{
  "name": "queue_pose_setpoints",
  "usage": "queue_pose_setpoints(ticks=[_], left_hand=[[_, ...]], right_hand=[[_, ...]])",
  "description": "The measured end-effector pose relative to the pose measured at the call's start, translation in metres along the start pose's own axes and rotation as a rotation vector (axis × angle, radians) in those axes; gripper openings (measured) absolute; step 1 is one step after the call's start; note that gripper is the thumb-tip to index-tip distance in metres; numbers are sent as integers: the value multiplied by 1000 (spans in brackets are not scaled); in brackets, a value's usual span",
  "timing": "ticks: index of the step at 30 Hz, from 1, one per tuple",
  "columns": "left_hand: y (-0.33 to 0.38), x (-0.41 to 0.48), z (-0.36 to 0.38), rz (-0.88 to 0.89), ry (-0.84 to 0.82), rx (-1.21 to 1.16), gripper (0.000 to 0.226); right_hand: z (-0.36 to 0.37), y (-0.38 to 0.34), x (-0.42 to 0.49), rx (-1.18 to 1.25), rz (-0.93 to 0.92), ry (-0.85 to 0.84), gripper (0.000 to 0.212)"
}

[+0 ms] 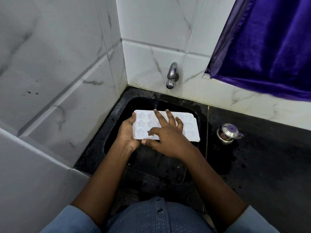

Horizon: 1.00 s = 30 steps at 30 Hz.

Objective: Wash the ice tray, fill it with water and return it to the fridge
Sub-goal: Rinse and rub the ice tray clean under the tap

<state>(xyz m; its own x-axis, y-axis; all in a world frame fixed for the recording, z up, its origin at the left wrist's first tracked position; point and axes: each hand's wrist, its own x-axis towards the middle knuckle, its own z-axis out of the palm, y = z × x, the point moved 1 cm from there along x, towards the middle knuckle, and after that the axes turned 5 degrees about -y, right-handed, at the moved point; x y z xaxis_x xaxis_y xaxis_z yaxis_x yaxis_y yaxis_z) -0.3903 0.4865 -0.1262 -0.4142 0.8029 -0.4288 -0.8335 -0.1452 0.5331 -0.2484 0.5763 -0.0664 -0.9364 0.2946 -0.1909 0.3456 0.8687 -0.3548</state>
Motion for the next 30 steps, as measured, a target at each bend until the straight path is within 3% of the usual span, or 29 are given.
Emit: queue_pose_setpoints(ticks=[7,19,25,30], left_hand=[[-1,0,-1,9,-37,-36,57],[9,-5,-2,56,44,-5,57],[7,-6,-2,54,46,-5,56],[6,-6,0,49,37,0,59]], right_hand=[[-3,6,-2,65,-18,70,37],[-7,23,-9,13,44,4,54],[-5,24,-11,42,35,23,43],[-3,24,-12,28,41,26,46]])
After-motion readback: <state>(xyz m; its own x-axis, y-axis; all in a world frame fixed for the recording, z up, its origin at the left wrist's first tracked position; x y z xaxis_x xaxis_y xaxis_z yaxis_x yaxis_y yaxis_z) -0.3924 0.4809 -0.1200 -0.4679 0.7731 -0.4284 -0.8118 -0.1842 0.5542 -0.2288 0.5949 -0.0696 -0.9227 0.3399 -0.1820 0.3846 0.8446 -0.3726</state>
